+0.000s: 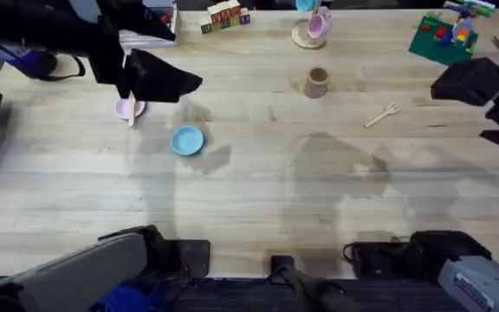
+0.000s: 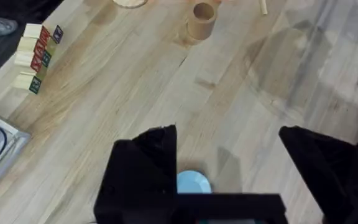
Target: Pick up a utensil and set it on the pink plate, then put the other utensil in the container.
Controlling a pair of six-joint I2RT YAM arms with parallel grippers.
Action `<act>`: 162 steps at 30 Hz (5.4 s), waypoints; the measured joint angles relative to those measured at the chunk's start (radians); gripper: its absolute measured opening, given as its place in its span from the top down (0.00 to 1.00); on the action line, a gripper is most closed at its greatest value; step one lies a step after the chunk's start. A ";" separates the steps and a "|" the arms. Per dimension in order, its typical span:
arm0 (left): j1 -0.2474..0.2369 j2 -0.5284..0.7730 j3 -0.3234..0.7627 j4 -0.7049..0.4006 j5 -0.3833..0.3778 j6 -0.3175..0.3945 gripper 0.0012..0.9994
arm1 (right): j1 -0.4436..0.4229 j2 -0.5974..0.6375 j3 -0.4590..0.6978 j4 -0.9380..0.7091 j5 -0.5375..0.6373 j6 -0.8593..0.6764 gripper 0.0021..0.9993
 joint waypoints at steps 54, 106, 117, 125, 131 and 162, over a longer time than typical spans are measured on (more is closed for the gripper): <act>0.000 0.000 0.000 0.000 0.000 0.000 0.00 | -0.077 0.906 0.051 0.377 -0.071 0.267 0.00; 0.000 0.000 0.000 0.000 0.000 0.000 0.00 | -0.074 1.017 0.719 -0.120 -0.071 -0.090 0.97; 0.000 0.000 0.000 0.000 0.000 0.000 0.00 | 0.026 0.903 0.758 -0.171 -0.016 -0.253 0.97; 0.000 0.000 0.000 0.000 0.000 0.000 0.00 | 0.116 0.803 0.758 -0.223 0.093 -0.252 0.97; 0.000 0.000 0.000 0.000 0.000 0.000 0.00 | 0.129 0.717 0.758 -0.229 0.117 -0.252 0.97; 0.000 0.000 0.000 0.000 0.000 0.000 0.00 | 0.129 0.396 0.158 0.547 -0.176 -0.573 0.97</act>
